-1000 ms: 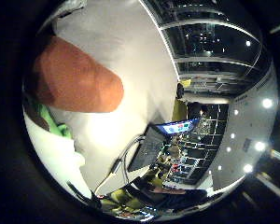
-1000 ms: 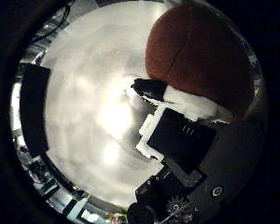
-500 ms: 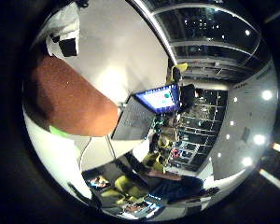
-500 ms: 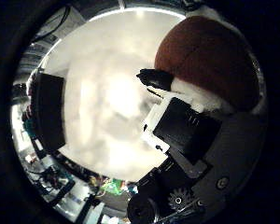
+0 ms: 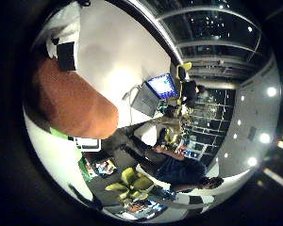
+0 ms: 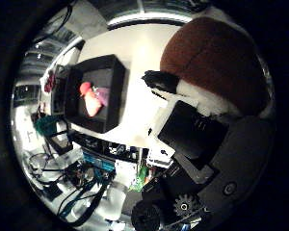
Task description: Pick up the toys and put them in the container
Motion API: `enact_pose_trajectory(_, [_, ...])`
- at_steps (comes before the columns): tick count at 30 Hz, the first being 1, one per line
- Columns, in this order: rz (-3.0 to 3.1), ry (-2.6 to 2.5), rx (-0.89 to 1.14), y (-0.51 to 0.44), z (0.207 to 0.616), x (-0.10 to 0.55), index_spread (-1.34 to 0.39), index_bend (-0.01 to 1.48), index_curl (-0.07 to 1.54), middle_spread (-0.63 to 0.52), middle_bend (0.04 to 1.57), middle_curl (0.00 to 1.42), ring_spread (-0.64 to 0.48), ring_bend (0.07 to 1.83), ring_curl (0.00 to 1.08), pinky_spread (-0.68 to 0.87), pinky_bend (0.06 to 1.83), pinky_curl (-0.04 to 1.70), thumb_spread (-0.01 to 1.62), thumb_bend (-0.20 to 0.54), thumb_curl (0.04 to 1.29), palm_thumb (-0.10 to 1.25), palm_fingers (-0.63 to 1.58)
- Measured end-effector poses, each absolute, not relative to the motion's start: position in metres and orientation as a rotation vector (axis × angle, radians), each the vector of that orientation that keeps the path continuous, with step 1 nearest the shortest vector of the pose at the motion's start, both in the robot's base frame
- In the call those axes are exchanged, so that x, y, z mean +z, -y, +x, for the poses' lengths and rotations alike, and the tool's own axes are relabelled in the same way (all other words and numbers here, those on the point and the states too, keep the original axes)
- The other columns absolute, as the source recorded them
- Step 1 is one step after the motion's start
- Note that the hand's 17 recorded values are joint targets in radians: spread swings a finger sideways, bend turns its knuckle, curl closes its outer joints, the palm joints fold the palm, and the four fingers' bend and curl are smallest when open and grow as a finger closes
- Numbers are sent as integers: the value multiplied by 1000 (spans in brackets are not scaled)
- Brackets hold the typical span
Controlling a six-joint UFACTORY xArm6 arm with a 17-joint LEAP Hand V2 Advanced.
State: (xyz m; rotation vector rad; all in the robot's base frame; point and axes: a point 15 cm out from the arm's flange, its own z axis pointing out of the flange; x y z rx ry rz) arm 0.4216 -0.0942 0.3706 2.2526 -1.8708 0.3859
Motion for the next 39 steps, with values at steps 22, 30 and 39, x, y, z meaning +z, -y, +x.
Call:
enact_pose_trajectory(22, [3070, 1778, 579, -241, 506, 386, -197, 1129, 598, -104, 1295, 556, -166, 1415, 533, -243, 1075, 962, 937, -32, 518, 928, 1214])
enact_pose_trajectory(30, [3072, 1507, 449, -268, 471, 347, -477, 512, 438, -180, 714, 375, -146, 994, 394, -265, 1011, 830, 915, -29, 511, 882, -15])
enact_pose_trajectory(39, [2969, 1376, 269, -249, 449, 338, -493, 160, 292, 116, 256, 250, 231, 485, 181, 423, 704, 544, 944, -34, 431, 745, -132])
